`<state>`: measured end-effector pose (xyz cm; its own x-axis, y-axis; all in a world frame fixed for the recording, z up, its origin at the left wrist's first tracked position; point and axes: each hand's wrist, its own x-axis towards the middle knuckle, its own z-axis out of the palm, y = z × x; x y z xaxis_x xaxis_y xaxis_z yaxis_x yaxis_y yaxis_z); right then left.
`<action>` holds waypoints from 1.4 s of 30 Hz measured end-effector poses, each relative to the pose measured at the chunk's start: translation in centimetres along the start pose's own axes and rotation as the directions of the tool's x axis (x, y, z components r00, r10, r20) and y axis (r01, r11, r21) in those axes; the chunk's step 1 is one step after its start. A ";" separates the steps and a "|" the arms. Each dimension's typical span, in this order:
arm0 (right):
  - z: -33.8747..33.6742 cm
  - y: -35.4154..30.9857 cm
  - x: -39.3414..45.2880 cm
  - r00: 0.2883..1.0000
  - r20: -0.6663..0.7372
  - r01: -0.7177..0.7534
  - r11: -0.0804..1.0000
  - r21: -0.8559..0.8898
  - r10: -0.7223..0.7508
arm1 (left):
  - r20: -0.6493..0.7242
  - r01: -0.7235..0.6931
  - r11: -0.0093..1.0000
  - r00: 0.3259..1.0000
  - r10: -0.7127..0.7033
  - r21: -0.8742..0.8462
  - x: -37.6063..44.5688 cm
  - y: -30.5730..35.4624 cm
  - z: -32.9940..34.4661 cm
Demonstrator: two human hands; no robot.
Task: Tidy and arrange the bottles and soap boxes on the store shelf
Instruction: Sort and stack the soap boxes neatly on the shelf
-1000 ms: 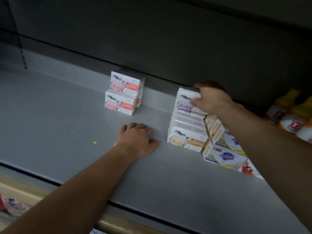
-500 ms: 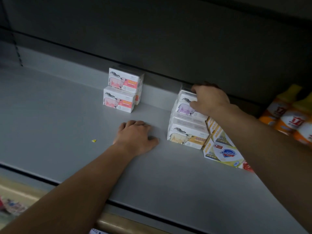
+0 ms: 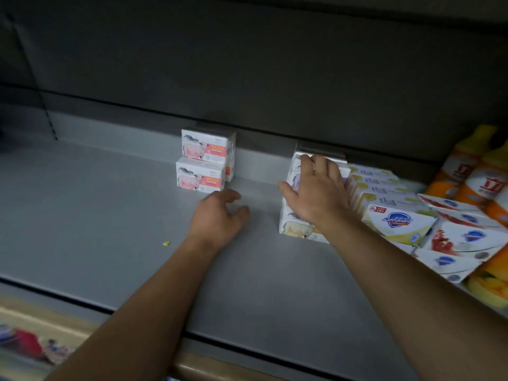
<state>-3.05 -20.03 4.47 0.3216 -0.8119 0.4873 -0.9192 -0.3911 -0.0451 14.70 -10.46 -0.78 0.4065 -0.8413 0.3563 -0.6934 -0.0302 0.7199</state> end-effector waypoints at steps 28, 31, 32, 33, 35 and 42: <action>2.6 0.2 -1.0 0.988 -0.154 -0.008 0.998 0.056 0.017 | -0.217 0.344 0.936 0.910 -0.352 -0.074 9.9 -6.2 -2.2; 2.5 0.2 -0.8 0.989 -0.147 -0.005 0.999 0.051 0.013 | -0.224 0.295 0.955 0.928 -0.297 -0.045 8.2 -5.5 -3.0; 2.4 0.2 -0.9 0.990 -0.140 -0.005 0.998 0.055 0.013 | -0.235 0.270 0.962 0.934 -0.271 -0.035 7.6 -5.1 -3.3; 2.3 0.1 -0.9 0.992 -0.129 -0.006 0.998 0.061 0.014 | -0.244 0.245 0.969 0.938 -0.244 -0.028 7.0 -4.6 -3.7; 1.7 0.1 -0.8 0.996 -0.089 -0.011 0.998 0.069 0.017 | -0.242 0.201 0.973 0.944 -0.223 -0.109 5.9 -3.5 -4.3; -2.4 -0.8 -2.0 0.989 -0.103 0.138 0.926 0.352 -0.108 | -0.093 0.193 0.752 0.943 -0.320 -0.630 1.6 1.1 -4.0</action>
<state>-3.53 -17.09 5.60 0.3939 -0.7162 0.5761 -0.7271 -0.6263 -0.2814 16.96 -9.71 3.02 0.6606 -0.7333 0.1609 -0.0682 0.1549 0.9856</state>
